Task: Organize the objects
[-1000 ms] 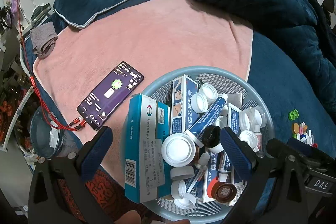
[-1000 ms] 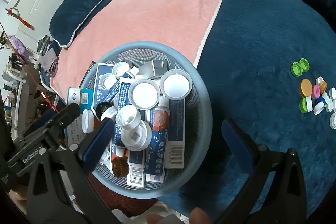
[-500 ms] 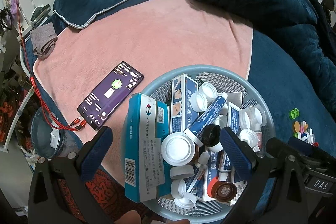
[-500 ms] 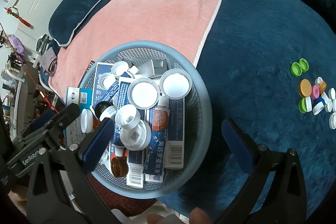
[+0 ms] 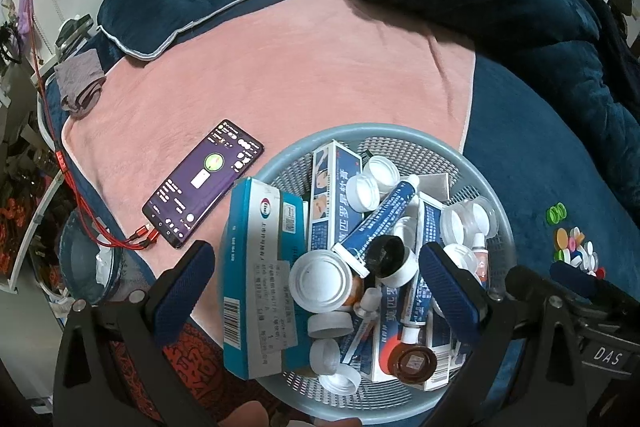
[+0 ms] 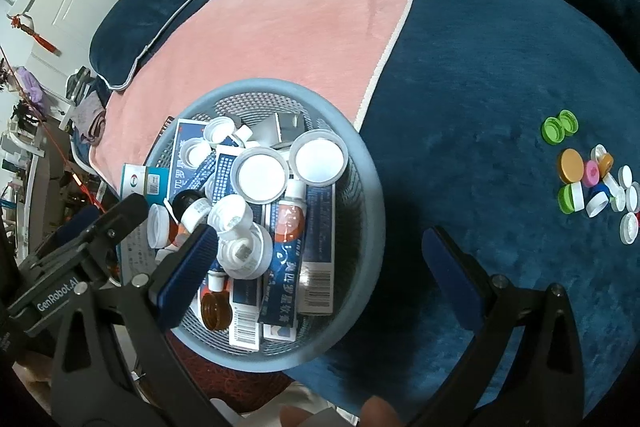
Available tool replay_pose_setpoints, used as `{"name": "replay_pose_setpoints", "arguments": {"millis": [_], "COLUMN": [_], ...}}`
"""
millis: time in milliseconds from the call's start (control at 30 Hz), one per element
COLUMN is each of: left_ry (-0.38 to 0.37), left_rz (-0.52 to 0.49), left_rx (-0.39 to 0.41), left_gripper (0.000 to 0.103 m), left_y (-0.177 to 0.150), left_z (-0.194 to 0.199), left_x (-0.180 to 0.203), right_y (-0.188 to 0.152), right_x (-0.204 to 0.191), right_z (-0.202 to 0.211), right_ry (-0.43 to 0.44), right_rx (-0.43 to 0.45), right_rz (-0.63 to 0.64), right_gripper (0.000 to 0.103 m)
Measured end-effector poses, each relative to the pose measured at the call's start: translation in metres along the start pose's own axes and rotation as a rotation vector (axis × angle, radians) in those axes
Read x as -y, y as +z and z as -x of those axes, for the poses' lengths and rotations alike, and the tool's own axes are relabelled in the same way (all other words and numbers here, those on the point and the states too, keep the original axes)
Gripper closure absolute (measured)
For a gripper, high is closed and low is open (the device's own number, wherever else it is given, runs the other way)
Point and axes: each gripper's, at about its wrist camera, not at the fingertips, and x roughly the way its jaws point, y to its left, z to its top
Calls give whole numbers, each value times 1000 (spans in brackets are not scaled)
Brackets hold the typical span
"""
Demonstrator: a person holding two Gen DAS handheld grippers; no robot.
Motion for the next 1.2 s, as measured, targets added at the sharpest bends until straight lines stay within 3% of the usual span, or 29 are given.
{"name": "replay_pose_setpoints", "arguments": {"millis": [600,1200], "left_ry": [-9,-41], "left_rz": [-55,-161], "left_rx": [7,4], "left_gripper": [1,1], "left_y": [-3,-11], "left_z": [7,10], "left_x": [42,118], "right_y": [-5,-15], "right_x": [31,94], "right_z": [20,48], "right_ry": [-16,-45], "right_rx": [27,57], "right_rz": [-47,-126], "right_gripper": [0,0]}}
